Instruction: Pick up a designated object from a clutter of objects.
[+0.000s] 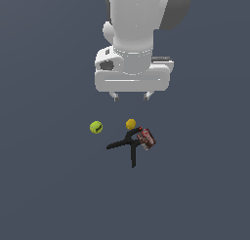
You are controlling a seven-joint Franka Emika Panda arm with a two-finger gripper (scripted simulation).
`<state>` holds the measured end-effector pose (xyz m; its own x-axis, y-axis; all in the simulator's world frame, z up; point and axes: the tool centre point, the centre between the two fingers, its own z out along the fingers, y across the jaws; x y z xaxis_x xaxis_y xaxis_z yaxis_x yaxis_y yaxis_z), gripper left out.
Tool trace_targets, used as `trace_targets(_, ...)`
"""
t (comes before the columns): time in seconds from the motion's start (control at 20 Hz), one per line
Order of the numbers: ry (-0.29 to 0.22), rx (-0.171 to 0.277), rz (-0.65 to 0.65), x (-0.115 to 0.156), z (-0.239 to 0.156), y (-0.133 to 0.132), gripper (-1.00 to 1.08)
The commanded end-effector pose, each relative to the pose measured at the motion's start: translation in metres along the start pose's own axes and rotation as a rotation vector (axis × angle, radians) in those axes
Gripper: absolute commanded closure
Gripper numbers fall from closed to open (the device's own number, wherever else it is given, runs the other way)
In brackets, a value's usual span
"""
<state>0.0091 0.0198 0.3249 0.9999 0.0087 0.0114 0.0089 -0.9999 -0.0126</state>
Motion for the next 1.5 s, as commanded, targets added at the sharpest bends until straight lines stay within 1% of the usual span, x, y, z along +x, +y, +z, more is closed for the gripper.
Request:
trace_targets(0.0, 0.0, 0.0, 0.0, 0.0, 0.0, 0.0, -0.92)
trace_targets(0.15, 0.003, -0.002, -0.01, 0.001, 0.0, -0.004, -0.92)
trace_targets(0.45, 0.022, -0.014, -0.057, 0.007, -0.002, -0.024, -0.92)
trace_targets(0.65, 0.023, -0.014, -0.057, 0.007, -0.002, -0.025, -0.92)
trace_targets(0.85, 0.022, -0.016, -0.075, 0.008, 0.005, -0.026, -0.92)
trace_targets(1.15, 0.017, -0.022, -0.155, 0.013, 0.034, -0.032, -0.92)
trace_targets(1.45, 0.007, -0.029, -0.296, 0.017, 0.084, -0.043, -0.92)
